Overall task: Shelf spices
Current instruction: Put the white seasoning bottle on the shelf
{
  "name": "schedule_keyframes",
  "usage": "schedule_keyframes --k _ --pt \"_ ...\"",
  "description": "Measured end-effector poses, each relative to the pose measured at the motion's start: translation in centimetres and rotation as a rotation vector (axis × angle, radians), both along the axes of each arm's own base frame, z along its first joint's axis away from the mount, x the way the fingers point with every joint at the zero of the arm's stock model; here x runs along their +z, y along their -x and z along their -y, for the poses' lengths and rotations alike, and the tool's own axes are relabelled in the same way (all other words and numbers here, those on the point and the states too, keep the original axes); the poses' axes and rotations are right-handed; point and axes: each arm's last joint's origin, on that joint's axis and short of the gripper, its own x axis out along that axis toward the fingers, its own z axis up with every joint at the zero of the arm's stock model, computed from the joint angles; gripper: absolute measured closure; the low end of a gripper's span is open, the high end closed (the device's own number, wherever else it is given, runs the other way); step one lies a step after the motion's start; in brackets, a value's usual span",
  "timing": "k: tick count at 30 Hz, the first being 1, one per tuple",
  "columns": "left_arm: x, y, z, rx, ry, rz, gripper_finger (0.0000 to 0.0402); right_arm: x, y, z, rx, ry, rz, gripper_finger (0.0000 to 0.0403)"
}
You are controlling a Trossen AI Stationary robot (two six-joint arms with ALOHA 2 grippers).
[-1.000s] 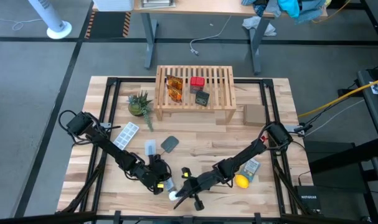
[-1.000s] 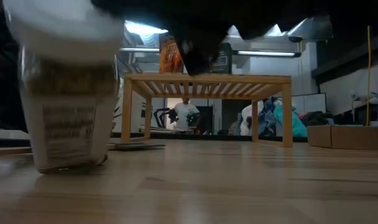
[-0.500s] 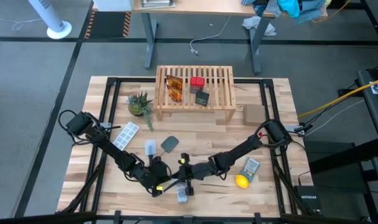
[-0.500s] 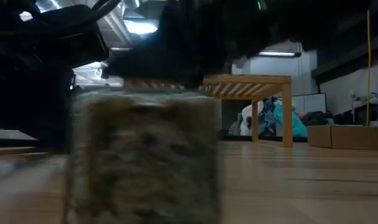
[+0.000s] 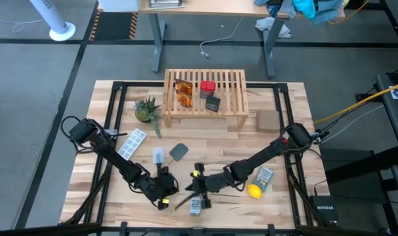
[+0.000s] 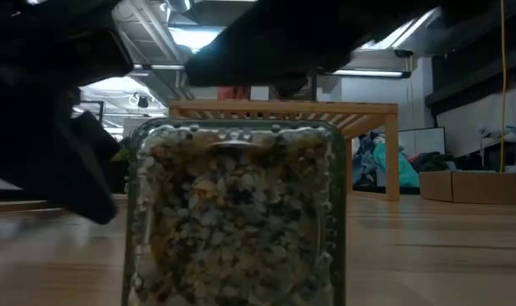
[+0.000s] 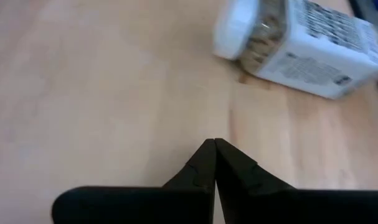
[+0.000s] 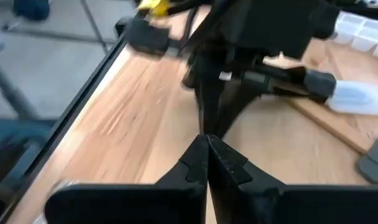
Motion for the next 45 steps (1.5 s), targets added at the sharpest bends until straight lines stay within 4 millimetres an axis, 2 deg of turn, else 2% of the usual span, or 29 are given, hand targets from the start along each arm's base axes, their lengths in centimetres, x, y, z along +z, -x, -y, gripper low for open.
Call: schedule_keyframes --k 3,6,9,15,19,24,31,36,45 --pt "0.1 0.1 0.3 -0.012 0.012 0.016 0.0401 0.5 1.3 -0.8 0.027 0.046 -0.077 0.0395" --pt "0.5 -0.2 0.6 -0.031 0.024 0.064 0.0401 0.0 2.3 -1.6 0.079 0.072 -0.157 0.0395" --pt "0.6 -0.4 0.6 -0.049 0.027 0.075 0.0401 -0.3 2.8 -1.9 0.133 0.052 -0.214 0.0395" --pt "0.0 -0.9 0.3 -0.054 0.048 0.070 0.0401 -0.7 3.2 -1.8 0.123 0.031 -0.285 0.0395" --pt "-1.2 -2.1 0.6 -0.074 0.042 0.051 0.0401 -0.9 3.4 -1.6 0.117 0.035 -0.323 0.0395" --pt "-1.7 -4.2 1.0 -0.147 0.039 0.047 0.0401 -1.2 3.6 -1.5 0.104 0.033 -0.352 0.0395" --pt "-1.4 -5.0 0.8 -0.180 0.018 0.055 0.0401 -3.3 4.2 -1.2 0.082 -0.025 -0.326 0.0395" --pt "-1.4 -5.3 0.3 -0.189 0.002 0.062 0.0401 -3.6 3.5 -0.5 0.063 -0.070 -0.234 0.0395" --pt "-1.4 -6.0 -0.9 -0.201 -0.048 0.076 0.0401 -4.9 2.3 1.4 -0.016 -0.043 -0.227 0.0395"
